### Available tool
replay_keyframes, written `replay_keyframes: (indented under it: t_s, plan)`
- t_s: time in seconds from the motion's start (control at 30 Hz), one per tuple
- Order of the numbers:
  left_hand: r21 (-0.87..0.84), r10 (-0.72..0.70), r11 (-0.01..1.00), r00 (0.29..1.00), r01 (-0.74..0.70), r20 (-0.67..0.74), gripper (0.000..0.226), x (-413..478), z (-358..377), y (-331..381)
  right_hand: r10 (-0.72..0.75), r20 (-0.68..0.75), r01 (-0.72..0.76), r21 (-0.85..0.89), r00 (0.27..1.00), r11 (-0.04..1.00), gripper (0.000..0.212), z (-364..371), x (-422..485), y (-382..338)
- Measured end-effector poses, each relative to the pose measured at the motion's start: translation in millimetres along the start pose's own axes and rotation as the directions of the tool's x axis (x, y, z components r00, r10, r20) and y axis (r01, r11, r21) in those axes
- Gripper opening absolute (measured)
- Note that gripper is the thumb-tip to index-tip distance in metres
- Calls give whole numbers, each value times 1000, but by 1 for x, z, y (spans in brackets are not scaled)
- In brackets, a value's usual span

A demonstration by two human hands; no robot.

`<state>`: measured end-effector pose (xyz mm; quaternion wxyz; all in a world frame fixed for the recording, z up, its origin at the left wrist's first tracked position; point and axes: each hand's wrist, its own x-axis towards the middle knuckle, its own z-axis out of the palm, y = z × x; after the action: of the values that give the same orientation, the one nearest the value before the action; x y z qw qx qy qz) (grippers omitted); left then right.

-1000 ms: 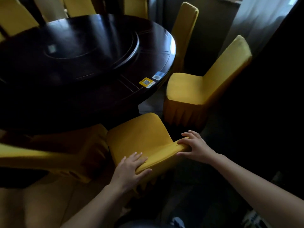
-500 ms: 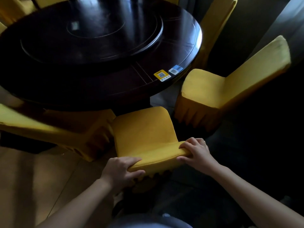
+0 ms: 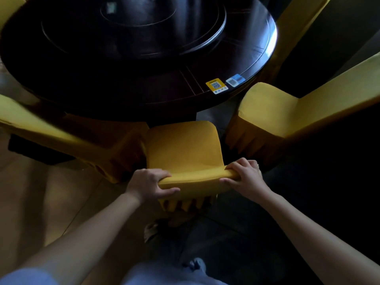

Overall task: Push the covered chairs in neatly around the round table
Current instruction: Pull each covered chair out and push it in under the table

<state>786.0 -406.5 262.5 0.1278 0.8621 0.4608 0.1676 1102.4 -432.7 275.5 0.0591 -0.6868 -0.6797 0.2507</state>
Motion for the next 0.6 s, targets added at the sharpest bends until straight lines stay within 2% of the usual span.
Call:
replay_keyframes:
  t_s: [0.17,0.6]
  plan:
    - [38,16,999,999,-15,-29,76,16,6,-14,6,17,-7,14,1000,1000,77,-6,21,-1]
    - [69,-11,998,1000,10,21,78,67,2,-48,35,33,-35,-12,999,999,82,-21,79,-4]
